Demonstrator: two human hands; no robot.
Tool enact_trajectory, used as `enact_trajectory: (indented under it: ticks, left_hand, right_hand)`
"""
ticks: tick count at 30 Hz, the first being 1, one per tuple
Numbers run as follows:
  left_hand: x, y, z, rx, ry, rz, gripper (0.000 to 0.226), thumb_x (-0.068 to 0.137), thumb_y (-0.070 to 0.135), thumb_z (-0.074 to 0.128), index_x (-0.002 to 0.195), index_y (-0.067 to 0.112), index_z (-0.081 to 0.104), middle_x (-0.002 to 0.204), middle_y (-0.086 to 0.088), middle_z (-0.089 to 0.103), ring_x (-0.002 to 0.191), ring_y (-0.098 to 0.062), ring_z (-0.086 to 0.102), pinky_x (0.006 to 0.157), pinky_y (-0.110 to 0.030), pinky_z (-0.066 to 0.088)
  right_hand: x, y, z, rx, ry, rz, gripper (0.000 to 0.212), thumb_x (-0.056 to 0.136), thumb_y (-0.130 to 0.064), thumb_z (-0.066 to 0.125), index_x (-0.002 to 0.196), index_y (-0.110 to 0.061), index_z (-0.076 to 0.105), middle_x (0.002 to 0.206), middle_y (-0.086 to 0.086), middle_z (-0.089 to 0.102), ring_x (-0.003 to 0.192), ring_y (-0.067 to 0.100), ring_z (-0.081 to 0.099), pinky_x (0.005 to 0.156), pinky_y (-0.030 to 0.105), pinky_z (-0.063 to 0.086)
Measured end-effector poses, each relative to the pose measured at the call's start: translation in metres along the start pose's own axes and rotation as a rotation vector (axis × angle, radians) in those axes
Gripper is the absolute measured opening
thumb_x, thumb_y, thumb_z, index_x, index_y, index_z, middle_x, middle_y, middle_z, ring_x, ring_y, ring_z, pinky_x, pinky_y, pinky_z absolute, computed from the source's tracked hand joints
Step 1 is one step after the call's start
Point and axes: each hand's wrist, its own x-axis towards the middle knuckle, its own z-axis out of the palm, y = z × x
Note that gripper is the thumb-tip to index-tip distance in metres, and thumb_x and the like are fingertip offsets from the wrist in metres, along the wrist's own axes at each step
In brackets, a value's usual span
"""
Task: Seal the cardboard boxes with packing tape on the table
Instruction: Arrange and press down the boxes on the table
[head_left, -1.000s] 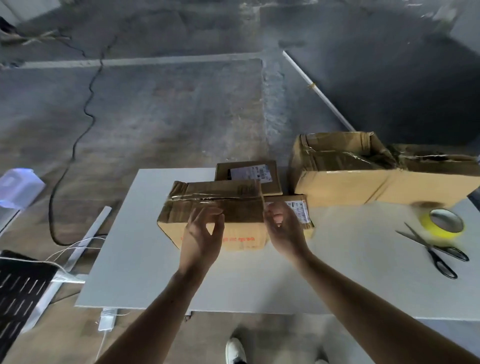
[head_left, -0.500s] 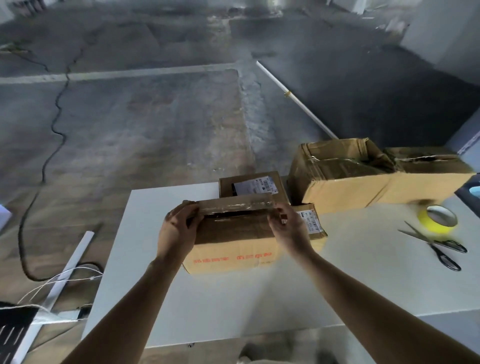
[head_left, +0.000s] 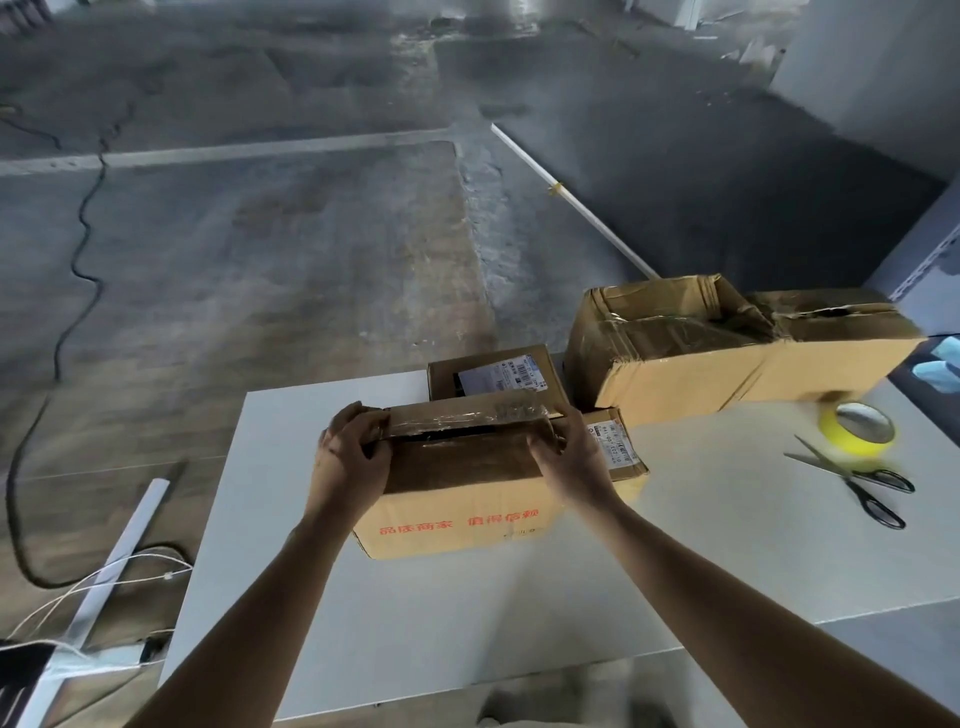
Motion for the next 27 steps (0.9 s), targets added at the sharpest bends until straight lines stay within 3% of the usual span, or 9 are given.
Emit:
enact_trajectory:
  ticks: [2, 5, 8, 11, 14, 16, 19, 23, 27]
  left_hand:
    - [-0.003, 0.000, -0.004, -0.047, -0.091, -0.053, 0.043, 0.088, 0.023, 0.069, 0.130, 0.020, 0.062, 0.150, 0.000, 0.041, 0.133, -0.023, 0.042, 0.109, -0.042, 0.041]
    - [-0.009, 0.001, -0.006, -0.079, -0.129, -0.057, 0.053, 0.086, 0.053, 0.066, 0.130, 0.024, 0.061, 0.153, 0.003, 0.036, 0.136, -0.015, 0.038, 0.105, -0.032, 0.041]
    - [-0.013, 0.007, -0.005, -0.090, -0.051, -0.098, 0.061, 0.087, 0.055, 0.060, 0.138, 0.023, 0.053, 0.153, -0.004, 0.037, 0.139, -0.019, 0.037, 0.101, -0.028, 0.036]
    - [-0.014, 0.002, -0.004, -0.086, -0.079, -0.278, 0.087, 0.083, 0.054, 0.069, 0.152, 0.019, 0.030, 0.149, -0.011, 0.043, 0.131, -0.031, 0.047, 0.100, -0.042, 0.048]
    - [-0.016, -0.002, -0.002, -0.123, -0.127, -0.429, 0.079, 0.078, 0.064, 0.070, 0.136, 0.014, 0.049, 0.114, -0.009, 0.066, 0.096, -0.027, 0.066, 0.071, -0.038, 0.058]
    - [-0.018, 0.000, -0.002, -0.160, -0.105, -0.429, 0.068, 0.078, 0.062, 0.071, 0.125, 0.015, 0.056, 0.100, -0.004, 0.067, 0.085, -0.023, 0.067, 0.063, -0.035, 0.057]
    - [-0.022, 0.005, -0.007, -0.196, -0.075, -0.419, 0.063, 0.078, 0.062, 0.071, 0.122, 0.019, 0.056, 0.098, -0.002, 0.067, 0.083, -0.023, 0.068, 0.065, -0.040, 0.060]
    - [-0.022, 0.021, -0.022, -0.165, 0.008, -0.400, 0.058, 0.078, 0.066, 0.067, 0.117, 0.024, 0.059, 0.097, -0.002, 0.068, 0.084, -0.026, 0.068, 0.070, -0.046, 0.060]
    - [-0.020, 0.043, -0.036, -0.147, 0.066, -0.353, 0.051, 0.083, 0.064, 0.063, 0.114, 0.024, 0.062, 0.092, 0.000, 0.068, 0.081, -0.025, 0.067, 0.070, -0.046, 0.059]
  right_hand:
    - [-0.001, 0.003, 0.000, 0.021, -0.069, 0.001, 0.066, 0.086, -0.052, 0.068, 0.141, -0.032, 0.037, 0.125, -0.002, 0.061, 0.098, 0.008, 0.061, 0.076, 0.031, 0.056]
    - [-0.005, 0.002, 0.000, 0.030, -0.137, 0.012, 0.093, 0.069, -0.076, 0.068, 0.144, -0.035, 0.034, 0.132, -0.010, 0.054, 0.117, 0.013, 0.050, 0.100, 0.040, 0.043]
    - [-0.006, -0.002, 0.002, 0.020, -0.141, 0.002, 0.081, 0.083, -0.071, 0.057, 0.146, -0.027, 0.034, 0.125, -0.008, 0.055, 0.113, 0.015, 0.055, 0.091, 0.033, 0.049]
    - [-0.003, -0.005, 0.005, -0.003, -0.130, 0.077, 0.056, 0.096, -0.055, 0.049, 0.138, -0.017, 0.044, 0.099, -0.006, 0.061, 0.083, 0.008, 0.063, 0.056, 0.013, 0.045]
    - [-0.002, -0.004, 0.006, 0.013, -0.139, 0.177, 0.047, 0.098, -0.050, 0.049, 0.124, -0.011, 0.052, 0.080, -0.002, 0.058, 0.063, 0.007, 0.056, 0.042, 0.009, 0.038]
    - [-0.004, -0.005, 0.007, 0.006, -0.130, 0.177, 0.044, 0.099, -0.050, 0.049, 0.120, -0.011, 0.055, 0.079, -0.002, 0.058, 0.064, 0.008, 0.056, 0.043, 0.011, 0.039]
    - [-0.008, -0.008, 0.005, 0.036, -0.126, 0.156, 0.040, 0.100, -0.048, 0.048, 0.117, -0.014, 0.056, 0.083, -0.002, 0.060, 0.073, 0.011, 0.059, 0.055, 0.019, 0.044]
    - [-0.015, -0.024, -0.002, 0.143, -0.099, 0.111, 0.025, 0.100, -0.048, 0.049, 0.108, -0.026, 0.057, 0.094, 0.006, 0.069, 0.090, 0.023, 0.067, 0.078, 0.043, 0.058]
    - [-0.022, -0.039, -0.019, 0.197, -0.060, 0.071, 0.021, 0.099, -0.048, 0.050, 0.101, -0.029, 0.058, 0.098, 0.019, 0.069, 0.092, 0.035, 0.067, 0.079, 0.049, 0.057]
